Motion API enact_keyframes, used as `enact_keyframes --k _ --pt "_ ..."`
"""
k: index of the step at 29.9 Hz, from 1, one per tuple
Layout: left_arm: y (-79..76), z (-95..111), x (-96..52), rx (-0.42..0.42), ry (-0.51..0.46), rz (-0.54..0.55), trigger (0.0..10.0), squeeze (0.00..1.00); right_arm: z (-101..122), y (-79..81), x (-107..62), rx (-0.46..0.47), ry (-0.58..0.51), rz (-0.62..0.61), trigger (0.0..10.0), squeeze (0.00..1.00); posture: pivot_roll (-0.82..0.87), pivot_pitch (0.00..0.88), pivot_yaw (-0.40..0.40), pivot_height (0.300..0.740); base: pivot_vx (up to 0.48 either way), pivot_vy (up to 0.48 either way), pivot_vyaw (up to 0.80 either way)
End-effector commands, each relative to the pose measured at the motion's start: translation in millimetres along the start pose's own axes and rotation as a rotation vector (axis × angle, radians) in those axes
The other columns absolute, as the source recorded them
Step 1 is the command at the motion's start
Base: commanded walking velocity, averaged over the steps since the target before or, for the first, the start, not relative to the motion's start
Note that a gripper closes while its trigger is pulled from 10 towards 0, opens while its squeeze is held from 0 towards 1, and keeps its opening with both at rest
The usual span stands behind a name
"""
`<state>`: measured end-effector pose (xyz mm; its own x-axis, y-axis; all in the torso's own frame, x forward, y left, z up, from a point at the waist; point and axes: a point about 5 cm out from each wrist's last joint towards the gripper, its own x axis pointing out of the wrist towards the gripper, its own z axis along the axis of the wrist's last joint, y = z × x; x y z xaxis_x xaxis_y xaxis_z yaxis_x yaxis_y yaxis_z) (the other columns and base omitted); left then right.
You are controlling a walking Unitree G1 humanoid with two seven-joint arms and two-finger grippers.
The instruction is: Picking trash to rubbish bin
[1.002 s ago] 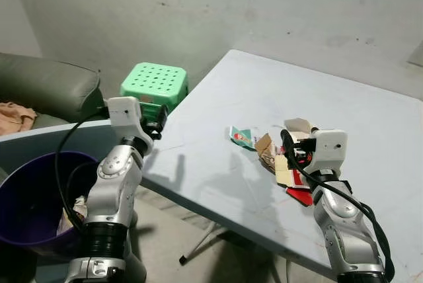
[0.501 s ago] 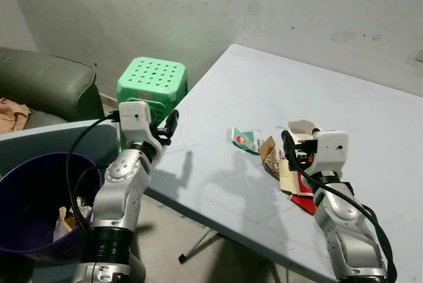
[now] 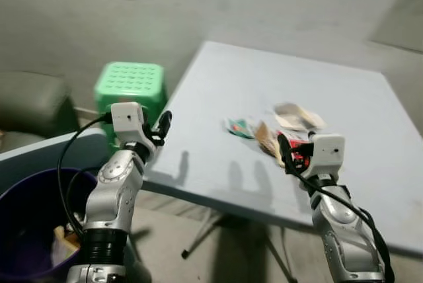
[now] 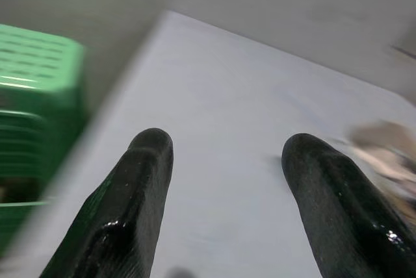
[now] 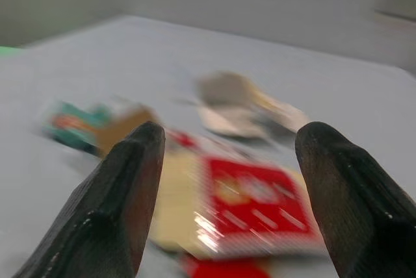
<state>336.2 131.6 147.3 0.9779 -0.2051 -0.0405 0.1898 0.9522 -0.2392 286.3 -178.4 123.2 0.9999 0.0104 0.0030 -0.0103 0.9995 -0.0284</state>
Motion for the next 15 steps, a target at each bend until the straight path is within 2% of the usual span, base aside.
enact_keyframes --k 1,5,8,11,13,15 --pt "-0.1 2 -0.1 0.027 0.004 0.006 10.0 0.00 7 -0.9 1.1 0.013 -0.018 -0.015 10.0 0.00 -0.11 0.050 -0.073 0.740 0.000 0.000 0.00" --pt "-1.2 1 -0.7 0.038 0.005 -0.014 10.0 0.00 5 -2.9 1.3 0.037 0.002 -0.045 10.0 0.00 -0.11 0.048 -0.070 0.740 0.000 0.000 0.00" --pt "-2.0 0 -1.1 0.029 0.021 -0.027 10.0 0.00 4 -4.5 1.2 0.022 0.026 -0.073 10.0 0.00 -0.11 0.048 -0.067 0.740 0.000 0.000 0.00" --pt "-4.4 -2 -0.4 0.048 0.041 -0.043 10.0 0.00 2 -6.6 2.1 0.107 0.064 -0.114 10.0 0.00 -0.11 0.052 -0.064 0.740 0.000 0.000 0.00" --pt "-8.8 -5 0.5 0.005 0.075 -0.075 10.0 0.00 5 -5.0 2.0 0.101 0.040 -0.084 10.0 0.00 -0.11 0.055 -0.061 0.740 0.000 0.000 0.00" --pt "-13.5 -9 1.2 0.058 0.098 -0.109 10.0 0.00 7 -5.9 1.7 0.037 0.009 -0.088 10.0 0.00 -0.11 0.058 -0.059 0.740 0.000 0.000 0.00"
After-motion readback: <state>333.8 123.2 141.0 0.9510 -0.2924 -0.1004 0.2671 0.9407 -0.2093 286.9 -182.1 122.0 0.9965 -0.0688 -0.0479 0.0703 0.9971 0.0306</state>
